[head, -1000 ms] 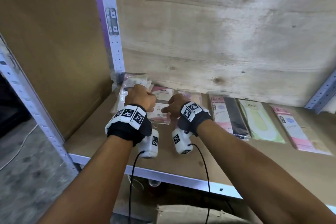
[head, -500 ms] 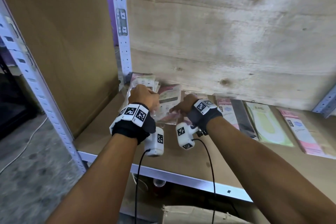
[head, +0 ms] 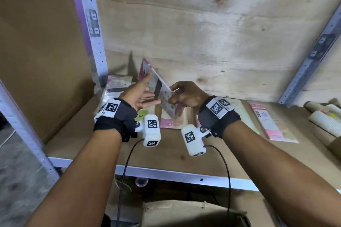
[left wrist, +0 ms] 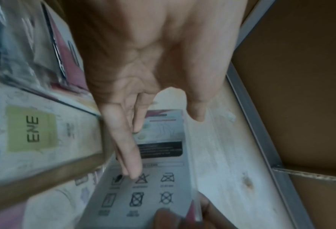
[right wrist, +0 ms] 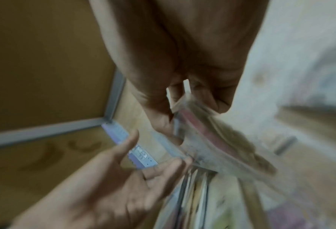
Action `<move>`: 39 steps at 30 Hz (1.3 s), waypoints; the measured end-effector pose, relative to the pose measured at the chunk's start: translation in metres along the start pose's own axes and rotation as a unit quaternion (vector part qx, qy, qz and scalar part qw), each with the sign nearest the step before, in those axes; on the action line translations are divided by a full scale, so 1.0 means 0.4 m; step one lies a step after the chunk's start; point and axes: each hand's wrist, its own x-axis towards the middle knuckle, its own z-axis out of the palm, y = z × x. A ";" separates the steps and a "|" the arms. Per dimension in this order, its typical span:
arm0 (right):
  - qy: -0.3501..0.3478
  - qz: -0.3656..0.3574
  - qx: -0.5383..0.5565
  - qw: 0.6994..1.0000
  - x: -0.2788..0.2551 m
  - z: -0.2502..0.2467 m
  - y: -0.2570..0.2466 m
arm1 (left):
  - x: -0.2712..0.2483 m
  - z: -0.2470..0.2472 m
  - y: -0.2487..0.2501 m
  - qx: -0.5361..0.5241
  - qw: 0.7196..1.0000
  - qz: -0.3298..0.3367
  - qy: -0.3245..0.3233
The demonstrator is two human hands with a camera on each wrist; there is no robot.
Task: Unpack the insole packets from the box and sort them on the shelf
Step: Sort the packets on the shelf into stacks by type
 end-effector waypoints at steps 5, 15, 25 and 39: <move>0.087 -0.146 -0.247 0.954 -0.078 -0.043 0.018 | -0.018 0.067 0.010 -0.053 0.998 0.004 -0.046; 0.089 -0.141 -0.278 0.946 -0.154 -0.169 0.156 | 0.011 0.115 -0.072 -0.039 0.998 0.021 -0.044; 0.098 -0.024 0.077 0.992 -0.188 -0.251 0.296 | 0.004 0.204 -0.136 0.073 0.988 -0.004 -0.140; -0.040 -0.028 0.195 0.980 -0.233 -0.286 0.449 | 0.089 0.207 -0.151 0.104 0.990 0.069 -0.062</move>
